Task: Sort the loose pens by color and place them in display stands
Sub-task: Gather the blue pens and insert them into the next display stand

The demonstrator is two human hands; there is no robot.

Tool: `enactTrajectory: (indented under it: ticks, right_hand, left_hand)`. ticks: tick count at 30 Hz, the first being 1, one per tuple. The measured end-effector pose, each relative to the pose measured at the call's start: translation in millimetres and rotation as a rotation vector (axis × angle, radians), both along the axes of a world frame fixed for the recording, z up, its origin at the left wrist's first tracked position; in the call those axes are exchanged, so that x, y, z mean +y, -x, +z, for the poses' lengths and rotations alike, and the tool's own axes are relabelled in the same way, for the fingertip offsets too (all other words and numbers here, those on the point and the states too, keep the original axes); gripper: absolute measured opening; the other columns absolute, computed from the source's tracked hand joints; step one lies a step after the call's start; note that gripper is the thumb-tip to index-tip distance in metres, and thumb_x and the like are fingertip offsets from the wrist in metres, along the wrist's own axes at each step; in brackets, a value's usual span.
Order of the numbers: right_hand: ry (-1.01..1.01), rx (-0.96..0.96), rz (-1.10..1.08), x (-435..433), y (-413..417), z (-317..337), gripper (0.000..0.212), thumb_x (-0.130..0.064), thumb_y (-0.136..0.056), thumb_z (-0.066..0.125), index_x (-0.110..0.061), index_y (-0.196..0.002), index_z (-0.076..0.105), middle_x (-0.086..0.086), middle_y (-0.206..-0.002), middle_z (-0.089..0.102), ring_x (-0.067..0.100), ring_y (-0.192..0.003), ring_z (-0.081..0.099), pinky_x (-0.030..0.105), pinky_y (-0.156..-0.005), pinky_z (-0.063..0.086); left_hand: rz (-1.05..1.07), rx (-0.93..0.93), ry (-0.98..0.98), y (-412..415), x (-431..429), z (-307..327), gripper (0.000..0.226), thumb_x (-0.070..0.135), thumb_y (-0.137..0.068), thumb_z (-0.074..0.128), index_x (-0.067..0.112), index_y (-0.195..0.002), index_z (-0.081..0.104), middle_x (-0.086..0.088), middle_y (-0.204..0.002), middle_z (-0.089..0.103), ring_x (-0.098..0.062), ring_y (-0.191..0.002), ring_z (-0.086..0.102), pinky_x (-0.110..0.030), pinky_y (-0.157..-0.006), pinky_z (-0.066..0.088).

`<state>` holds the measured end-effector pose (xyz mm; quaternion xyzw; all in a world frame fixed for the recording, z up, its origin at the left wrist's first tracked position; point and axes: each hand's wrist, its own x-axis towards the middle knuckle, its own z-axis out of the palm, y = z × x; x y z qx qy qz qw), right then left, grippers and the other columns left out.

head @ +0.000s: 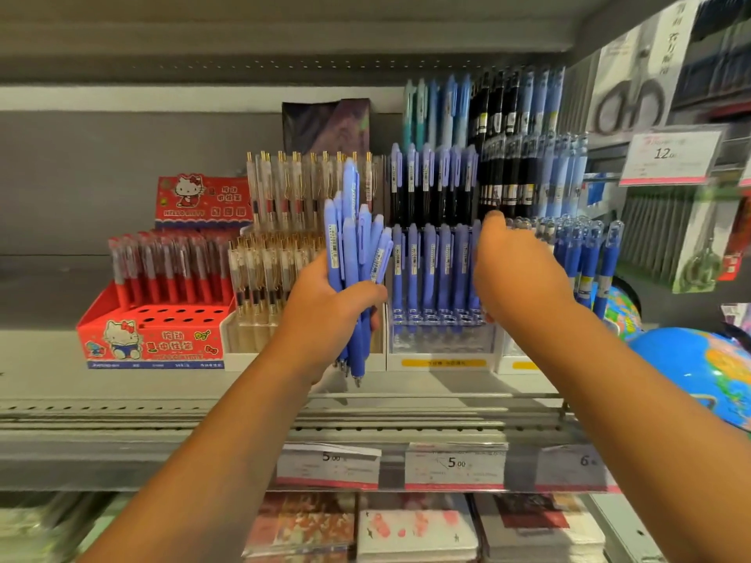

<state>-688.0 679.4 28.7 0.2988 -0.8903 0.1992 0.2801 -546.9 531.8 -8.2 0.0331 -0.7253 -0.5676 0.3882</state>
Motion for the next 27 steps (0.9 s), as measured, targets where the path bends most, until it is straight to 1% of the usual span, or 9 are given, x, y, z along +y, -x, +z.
enactTrajectory:
  ticks: [2,5,7,9,14,19,23,25,27]
  right_hand:
    - [0.015,0.003,0.034,0,3,-5,0.055,0.005,-0.095,0.05,-0.002,-0.144,0.027,0.009,-0.061,0.047,0.02,-0.046,0.041,0.029,-0.039,0.023]
    - [0.02,0.004,0.095,2,5,-12,0.072,0.0,-0.097,0.051,-0.014,-0.154,0.008,0.01,-0.063,0.053,0.024,-0.049,0.049,0.032,-0.039,0.033]
    - [0.03,-0.014,0.136,4,6,-12,0.07,0.001,-0.097,0.051,-0.018,-0.153,0.013,0.011,-0.066,0.054,0.027,-0.052,0.055,0.041,-0.043,0.048]
    - [0.029,-0.028,0.163,5,8,-12,0.063,0.002,-0.097,0.051,-0.015,-0.15,0.022,0.011,-0.069,0.055,0.029,-0.055,0.058,0.049,-0.052,0.055]
    - [0.113,-0.166,0.254,6,4,-9,0.06,-0.008,-0.1,0.048,-0.017,-0.153,0.021,0.014,-0.08,0.061,0.031,-0.059,0.065,0.05,-0.059,0.057]
    - [0.33,-0.404,0.452,9,1,-1,0.057,-0.015,-0.103,0.048,-0.017,-0.154,0.022,0.013,-0.081,0.067,0.015,-0.039,0.06,0.029,-0.039,0.048]
    - [0.51,-0.539,0.539,9,3,-3,0.059,-0.012,-0.102,0.047,-0.025,-0.154,0.022,0.01,-0.073,0.069,0.018,-0.038,0.058,0.026,-0.037,0.046]
    - [0.557,-0.473,0.57,8,-1,-4,0.053,-0.015,-0.102,0.048,-0.029,-0.15,0.031,0.006,-0.072,0.07,0.018,-0.04,0.058,0.023,-0.037,0.045]
    - [0.589,-0.486,0.672,3,-9,-2,0.035,-0.017,-0.1,0.052,-0.021,-0.134,0.051,0.003,-0.072,0.071,0.017,-0.042,0.059,0.023,-0.037,0.042]
  left_hand:
    - [-0.001,0.003,-0.003,0,1,0,0.028,0.003,-0.086,0.065,0.028,-0.096,0.06,0.001,-0.057,0.06,-0.018,-0.05,0.058,-0.032,-0.051,0.055]
    - [0.001,-0.001,-0.004,0,3,0,0.027,0.002,-0.087,0.065,0.028,-0.093,0.06,0.0,-0.057,0.059,-0.017,-0.05,0.057,-0.031,-0.051,0.055]
    - [0.008,0.001,-0.002,0,4,1,0.028,0.001,-0.087,0.065,0.028,-0.092,0.06,0.001,-0.056,0.059,-0.016,-0.049,0.057,-0.03,-0.05,0.055]
    - [0.014,0.007,0.007,0,5,1,0.028,0.001,-0.086,0.065,0.028,-0.093,0.061,0.002,-0.055,0.059,-0.016,-0.049,0.057,-0.03,-0.05,0.056]
    - [0.015,-0.003,0.006,0,5,0,0.026,0.002,-0.087,0.066,0.025,-0.097,0.06,0.002,-0.057,0.061,-0.016,-0.049,0.058,-0.029,-0.051,0.055]
    - [-0.009,-0.042,0.004,3,3,-1,0.023,0.006,-0.088,0.067,0.026,-0.097,0.06,0.0,-0.062,0.063,-0.018,-0.052,0.06,-0.03,-0.054,0.055]
    - [-0.018,-0.039,-0.004,3,1,-2,0.019,0.009,-0.089,0.069,0.022,-0.1,0.061,-0.004,-0.064,0.066,-0.019,-0.053,0.062,-0.029,-0.054,0.055]
    - [-0.033,-0.034,-0.014,2,1,-2,0.019,0.009,-0.088,0.07,0.018,-0.102,0.061,-0.008,-0.069,0.068,-0.021,-0.055,0.064,-0.03,-0.054,0.055]
    - [-0.039,-0.026,-0.008,1,2,-2,0.019,0.009,-0.087,0.07,0.015,-0.103,0.062,-0.011,-0.073,0.071,-0.022,-0.056,0.065,-0.029,-0.054,0.055]
